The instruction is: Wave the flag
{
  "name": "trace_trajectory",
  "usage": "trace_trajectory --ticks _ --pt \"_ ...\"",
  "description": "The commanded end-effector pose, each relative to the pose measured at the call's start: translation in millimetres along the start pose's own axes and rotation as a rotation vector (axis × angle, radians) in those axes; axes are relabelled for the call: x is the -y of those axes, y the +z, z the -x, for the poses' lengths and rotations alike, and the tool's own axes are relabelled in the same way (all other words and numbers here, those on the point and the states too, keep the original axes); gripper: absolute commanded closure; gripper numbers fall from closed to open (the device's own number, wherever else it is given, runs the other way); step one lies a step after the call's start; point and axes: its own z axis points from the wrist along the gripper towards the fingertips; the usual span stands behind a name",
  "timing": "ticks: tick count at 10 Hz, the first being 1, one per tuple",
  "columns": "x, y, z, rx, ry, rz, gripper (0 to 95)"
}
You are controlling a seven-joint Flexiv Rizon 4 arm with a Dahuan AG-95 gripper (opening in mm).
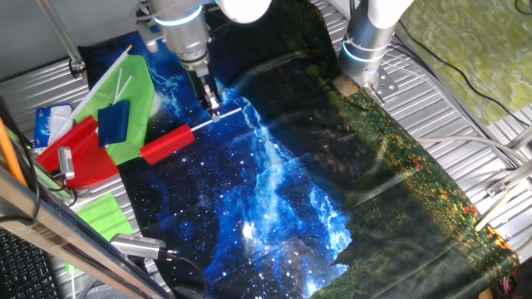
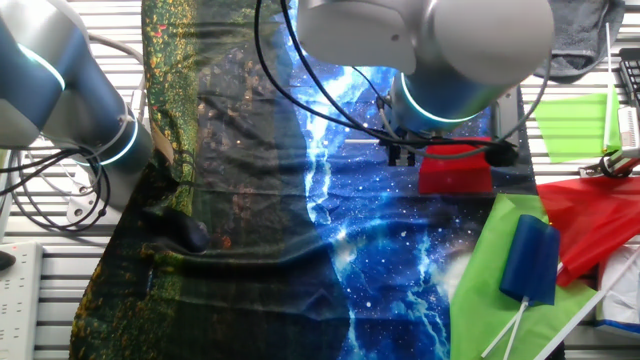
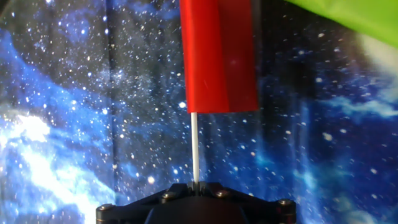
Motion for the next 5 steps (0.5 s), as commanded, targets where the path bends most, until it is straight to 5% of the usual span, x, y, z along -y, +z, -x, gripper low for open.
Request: trace_trajectory --ticks 1,5 --pt "-0.2 0.4 -2.5 -0.001 -0.003 0.006 76.0" --pt "1.3 4.2 -4.0 -0.005 -0.015 -0.005 76.0"
